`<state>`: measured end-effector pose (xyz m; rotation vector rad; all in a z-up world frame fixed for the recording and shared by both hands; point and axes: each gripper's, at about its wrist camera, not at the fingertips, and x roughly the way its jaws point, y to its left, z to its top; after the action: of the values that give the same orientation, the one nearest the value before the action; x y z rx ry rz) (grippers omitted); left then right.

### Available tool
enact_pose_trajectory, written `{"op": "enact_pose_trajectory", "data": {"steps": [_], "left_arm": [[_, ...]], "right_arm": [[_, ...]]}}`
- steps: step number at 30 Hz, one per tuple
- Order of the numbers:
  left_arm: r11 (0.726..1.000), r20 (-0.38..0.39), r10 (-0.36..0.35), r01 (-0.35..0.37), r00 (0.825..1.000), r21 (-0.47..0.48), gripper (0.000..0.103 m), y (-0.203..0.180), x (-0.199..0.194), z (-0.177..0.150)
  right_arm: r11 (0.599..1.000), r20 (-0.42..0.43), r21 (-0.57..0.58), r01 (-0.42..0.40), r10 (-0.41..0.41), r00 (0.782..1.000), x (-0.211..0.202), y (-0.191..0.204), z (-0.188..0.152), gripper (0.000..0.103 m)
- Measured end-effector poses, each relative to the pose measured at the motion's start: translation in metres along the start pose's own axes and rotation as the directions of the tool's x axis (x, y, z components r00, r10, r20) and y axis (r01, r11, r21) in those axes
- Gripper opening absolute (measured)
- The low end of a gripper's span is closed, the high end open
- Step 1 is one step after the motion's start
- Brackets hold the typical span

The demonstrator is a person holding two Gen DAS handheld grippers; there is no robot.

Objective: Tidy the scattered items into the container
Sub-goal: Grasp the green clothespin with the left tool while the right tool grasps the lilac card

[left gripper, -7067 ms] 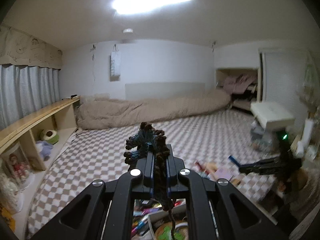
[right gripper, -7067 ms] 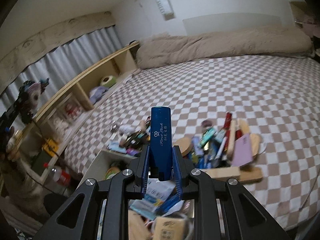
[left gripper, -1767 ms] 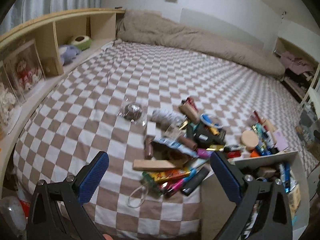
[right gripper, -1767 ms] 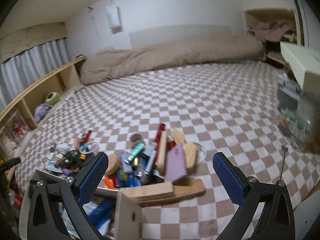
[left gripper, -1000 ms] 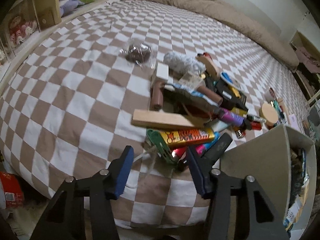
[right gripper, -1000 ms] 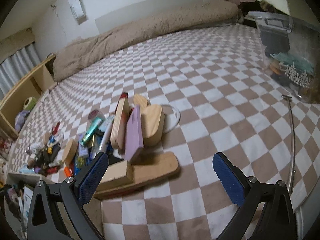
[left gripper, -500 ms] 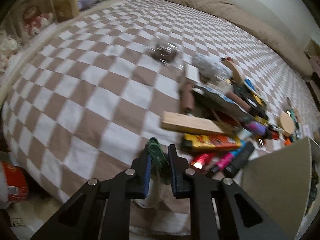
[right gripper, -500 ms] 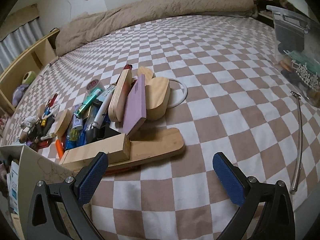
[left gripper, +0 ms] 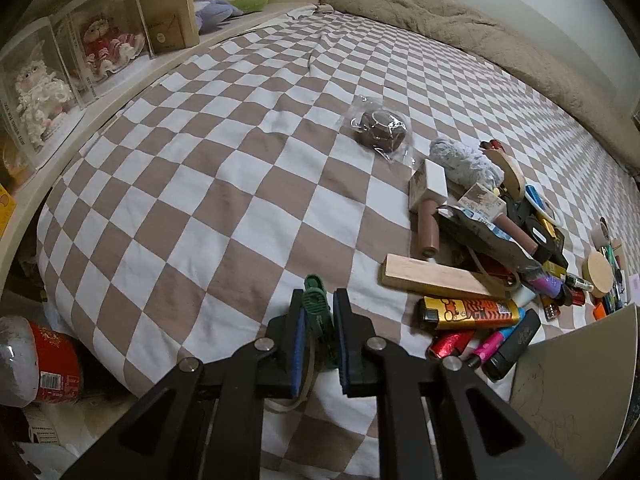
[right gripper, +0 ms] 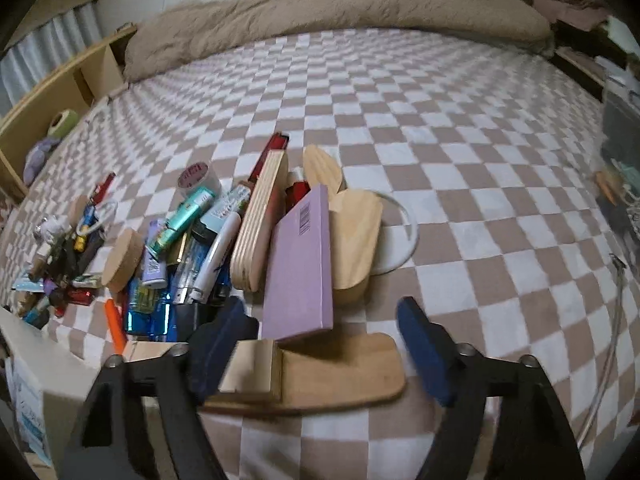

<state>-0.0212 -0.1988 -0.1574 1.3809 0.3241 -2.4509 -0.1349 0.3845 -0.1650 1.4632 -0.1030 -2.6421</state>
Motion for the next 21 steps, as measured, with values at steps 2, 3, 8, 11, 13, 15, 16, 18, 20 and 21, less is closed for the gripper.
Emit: {"op": "enact_pose_trajectory", "data": {"steps": [2, 3, 8, 11, 13, 15, 16, 18, 20, 21], "left_arm": [[1.000, -0.008, -0.024, 0.024, 1.000, -0.014, 0.014, -0.006, 0.003, 0.002], [0.999, -0.012, -0.038, 0.037, 0.999, -0.020, 0.014, -0.006, 0.003, 0.002], [0.997, -0.006, -0.073, 0.073, 0.997, -0.018, 0.011, -0.012, -0.003, 0.002], [0.996, -0.002, -0.091, 0.091, 0.996, -0.005, 0.011, -0.018, -0.006, 0.002], [0.996, 0.001, -0.093, 0.093, 0.996, 0.013, 0.011, -0.023, -0.007, 0.001], [0.996, -0.005, -0.088, 0.088, 0.996, 0.023, 0.011, -0.025, -0.005, 0.000], [0.996, -0.009, -0.080, 0.080, 0.997, 0.029, 0.011, -0.025, -0.003, 0.000], [0.998, -0.015, -0.044, 0.045, 0.999, 0.050, 0.011, -0.027, 0.002, -0.003], [0.998, -0.021, -0.028, 0.029, 0.999, 0.060, 0.011, -0.026, 0.006, -0.006], [0.998, -0.021, -0.028, 0.029, 0.999, 0.060, 0.011, -0.025, 0.007, -0.007]], "right_arm": [[1.000, -0.018, 0.011, -0.004, 0.004, 1.000, 0.011, -0.002, 0.001, 0.053], [1.000, -0.023, 0.021, -0.019, 0.020, 1.000, 0.014, -0.004, 0.000, 0.049], [0.997, 0.013, -0.010, -0.071, 0.071, 0.997, 0.004, 0.003, -0.004, 0.021], [0.993, 0.017, -0.012, -0.120, 0.121, 0.993, -0.004, 0.008, -0.003, 0.014], [0.991, 0.023, -0.024, -0.128, 0.129, 0.991, -0.006, 0.013, 0.000, 0.011], [0.991, 0.011, -0.038, -0.125, 0.125, 0.992, -0.003, 0.019, 0.005, 0.011], [0.992, 0.003, -0.043, -0.118, 0.119, 0.993, 0.001, 0.022, 0.006, 0.011], [0.992, -0.014, -0.050, -0.114, 0.114, 0.993, 0.010, 0.028, 0.008, 0.011], [0.993, -0.026, -0.057, -0.106, 0.105, 0.994, 0.018, 0.033, 0.008, 0.010], [0.993, -0.032, -0.060, -0.104, 0.102, 0.994, 0.021, 0.034, 0.008, 0.009]]}}
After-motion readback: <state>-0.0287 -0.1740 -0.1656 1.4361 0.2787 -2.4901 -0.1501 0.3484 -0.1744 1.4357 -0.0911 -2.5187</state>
